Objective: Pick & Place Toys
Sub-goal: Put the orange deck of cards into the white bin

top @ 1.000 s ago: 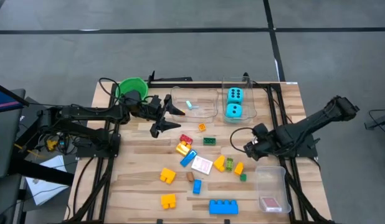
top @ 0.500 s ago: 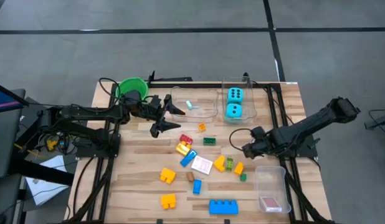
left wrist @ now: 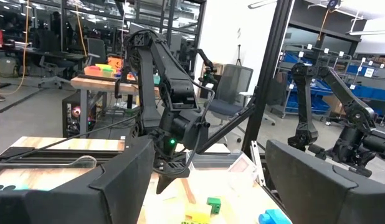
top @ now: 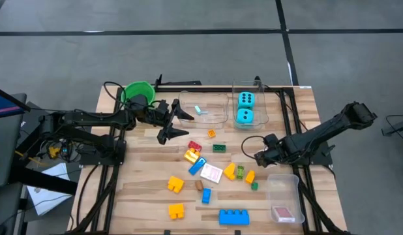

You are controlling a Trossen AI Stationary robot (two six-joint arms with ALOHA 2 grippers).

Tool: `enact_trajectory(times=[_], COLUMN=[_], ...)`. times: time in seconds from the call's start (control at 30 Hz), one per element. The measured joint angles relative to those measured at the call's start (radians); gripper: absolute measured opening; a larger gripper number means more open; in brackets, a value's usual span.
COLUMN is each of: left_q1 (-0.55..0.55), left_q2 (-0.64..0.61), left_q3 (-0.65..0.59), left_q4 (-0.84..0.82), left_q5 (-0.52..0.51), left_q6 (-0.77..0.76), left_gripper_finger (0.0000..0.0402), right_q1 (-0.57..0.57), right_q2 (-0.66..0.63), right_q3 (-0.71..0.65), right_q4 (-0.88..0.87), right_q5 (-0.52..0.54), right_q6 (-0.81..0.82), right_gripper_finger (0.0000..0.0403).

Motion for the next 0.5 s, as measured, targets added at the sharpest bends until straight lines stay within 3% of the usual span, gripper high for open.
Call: enact_trajectory(times=[0.5], left_q1=[0.000], left_q2=[0.000], left_q3=[0.000], left_q4=[0.000], left_q5=[0.000], left_q6=[0.000], left_gripper_finger=[0.0310], right_q1=[0.002], right_q2=[0.004], right_q3=[0.000], right_q4=[0.003], right_q5=[-0.016], right_q6=[0.011], right_gripper_finger=[0.0328])
